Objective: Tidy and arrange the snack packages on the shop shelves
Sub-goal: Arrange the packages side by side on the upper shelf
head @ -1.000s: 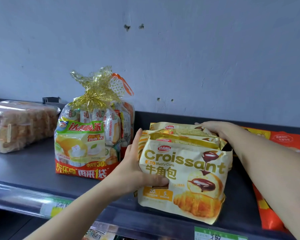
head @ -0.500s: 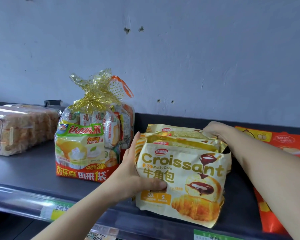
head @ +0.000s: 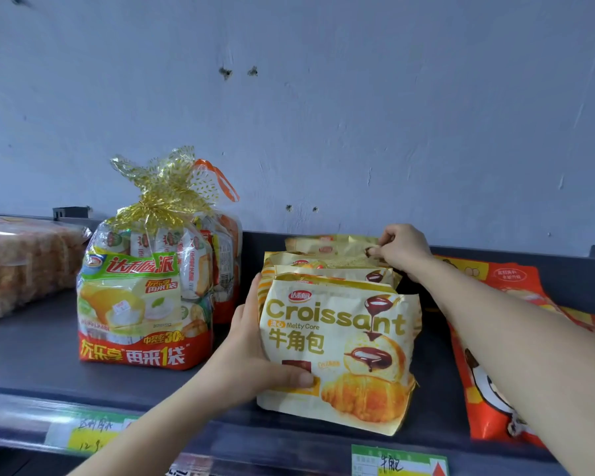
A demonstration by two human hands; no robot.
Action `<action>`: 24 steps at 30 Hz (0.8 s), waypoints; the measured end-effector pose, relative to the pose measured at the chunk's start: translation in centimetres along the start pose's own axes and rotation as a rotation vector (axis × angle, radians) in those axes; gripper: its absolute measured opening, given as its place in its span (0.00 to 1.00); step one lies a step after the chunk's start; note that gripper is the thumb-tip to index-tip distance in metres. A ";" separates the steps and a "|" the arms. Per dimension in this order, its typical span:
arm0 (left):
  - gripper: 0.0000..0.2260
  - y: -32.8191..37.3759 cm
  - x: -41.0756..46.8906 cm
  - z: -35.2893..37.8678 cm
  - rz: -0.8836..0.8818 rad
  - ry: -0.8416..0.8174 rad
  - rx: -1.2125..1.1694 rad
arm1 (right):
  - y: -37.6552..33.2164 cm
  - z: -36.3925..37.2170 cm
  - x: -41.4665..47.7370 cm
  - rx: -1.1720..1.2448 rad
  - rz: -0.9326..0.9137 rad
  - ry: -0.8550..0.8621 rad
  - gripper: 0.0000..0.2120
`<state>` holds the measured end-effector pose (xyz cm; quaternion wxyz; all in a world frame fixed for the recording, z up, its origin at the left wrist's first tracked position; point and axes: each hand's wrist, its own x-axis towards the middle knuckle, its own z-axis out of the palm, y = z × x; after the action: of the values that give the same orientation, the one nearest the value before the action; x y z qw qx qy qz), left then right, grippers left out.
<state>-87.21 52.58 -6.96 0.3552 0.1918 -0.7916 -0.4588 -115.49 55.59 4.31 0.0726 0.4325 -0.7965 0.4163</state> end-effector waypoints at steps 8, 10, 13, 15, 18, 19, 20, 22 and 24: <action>0.59 0.5 0.9 0.8 0.074 0.123 0.194 | 0.5 0.2 0.1 0.091 0.100 -0.089 0.02; 0.57 0.6 1.8 1.3 0.059 0.169 0.223 | 0.7 0.0 0.4 0.145 0.128 -0.108 0.05; 0.51 0.6 2.6 1.8 0.015 0.213 0.263 | 0.6 -0.8 0.0 0.240 0.146 -0.195 0.20; 0.49 0.7 2.8 1.4 -0.031 0.169 0.284 | 0.1 -1.8 -1.0 0.300 0.146 -0.290 0.27; 0.62 1.8 3.5 -0.4 -0.103 0.070 0.161 | -0.9 -3.5 -2.7 0.292 0.085 -0.469 0.42; 0.68 2.6 3.8 -1.1 -0.115 0.054 0.099 | -1.1 -3.9 -3.1 0.276 0.044 -0.551 0.48; 0.72 3.3 4.3 -1.6 -0.121 0.028 0.035 | -1.2 -4.4 -3.4 0.252 -0.002 -0.648 0.52; 0.74 4.7 5.2 -2.6 -0.119 -0.073 -0.112 | -1.5 -5.1 -3.9 0.161 -0.072 -0.836 0.61; 0.76 5.2 6.0 -3.1 -0.145 -0.172 -0.262 | -1.5 -5.3 -4.3 0.072 -0.094 -0.950 0.66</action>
<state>-88.87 49.62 0.87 0.2742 0.1605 -0.7365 -0.5971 -113.01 61.71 6.61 -0.2955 0.6127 -0.7063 0.1960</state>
